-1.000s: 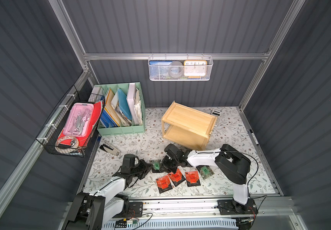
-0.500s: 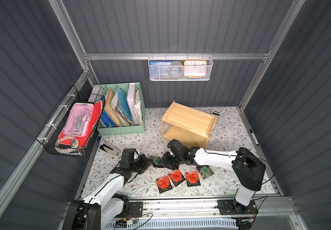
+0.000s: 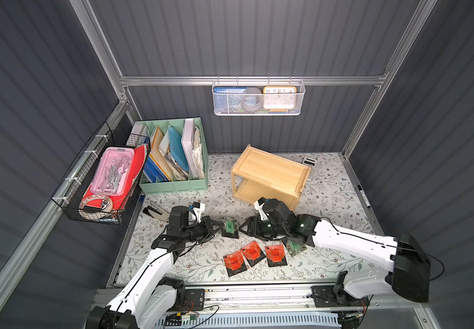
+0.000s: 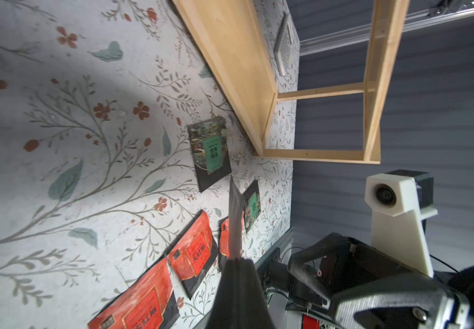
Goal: Place the tea bags on the shelf by color
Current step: Pick up the tea bag from the center of the board.
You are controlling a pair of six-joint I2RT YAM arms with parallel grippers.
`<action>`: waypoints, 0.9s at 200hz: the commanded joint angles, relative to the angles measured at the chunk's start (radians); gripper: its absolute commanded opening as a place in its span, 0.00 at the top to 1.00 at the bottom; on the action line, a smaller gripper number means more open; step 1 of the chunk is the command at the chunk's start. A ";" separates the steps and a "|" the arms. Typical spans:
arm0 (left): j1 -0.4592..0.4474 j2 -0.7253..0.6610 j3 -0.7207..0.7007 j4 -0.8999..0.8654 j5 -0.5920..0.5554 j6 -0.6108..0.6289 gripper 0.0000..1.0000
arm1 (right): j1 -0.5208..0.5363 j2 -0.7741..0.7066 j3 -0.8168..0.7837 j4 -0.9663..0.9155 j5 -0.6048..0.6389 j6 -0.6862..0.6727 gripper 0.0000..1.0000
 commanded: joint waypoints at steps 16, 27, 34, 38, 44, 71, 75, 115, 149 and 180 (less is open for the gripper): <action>-0.003 -0.036 0.043 0.048 0.170 0.046 1.00 | -0.005 -0.183 -0.087 -0.027 0.081 -0.019 0.43; -0.003 -0.036 0.052 0.062 0.203 0.045 1.00 | -0.014 -0.224 -0.108 -0.021 0.070 -0.010 0.44; -0.002 -0.036 0.056 0.075 0.230 0.040 1.00 | -0.021 -0.246 -0.120 -0.020 0.063 -0.004 0.44; -0.003 -0.036 0.059 0.082 0.245 0.035 1.00 | -0.025 -0.263 -0.129 -0.018 0.054 0.001 0.45; -0.002 -0.035 0.067 0.089 0.262 0.033 1.00 | -0.030 -0.281 -0.141 -0.010 0.042 0.003 0.45; -0.003 -0.027 0.105 0.095 0.336 0.038 1.00 | -0.052 -0.336 -0.171 0.008 0.004 0.011 0.47; -0.003 -0.025 0.111 0.095 0.346 0.042 1.00 | -0.056 -0.340 -0.172 0.008 -0.001 0.012 0.47; -0.003 0.014 0.185 0.017 0.417 0.098 1.00 | -0.085 -0.329 -0.153 0.056 -0.066 0.013 0.49; -0.002 0.023 0.214 -0.023 0.421 0.120 1.00 | -0.117 -0.260 -0.109 0.131 -0.127 0.027 0.52; -0.003 0.020 0.220 -0.018 0.413 0.108 1.00 | -0.127 -0.184 -0.055 0.182 -0.187 0.030 0.55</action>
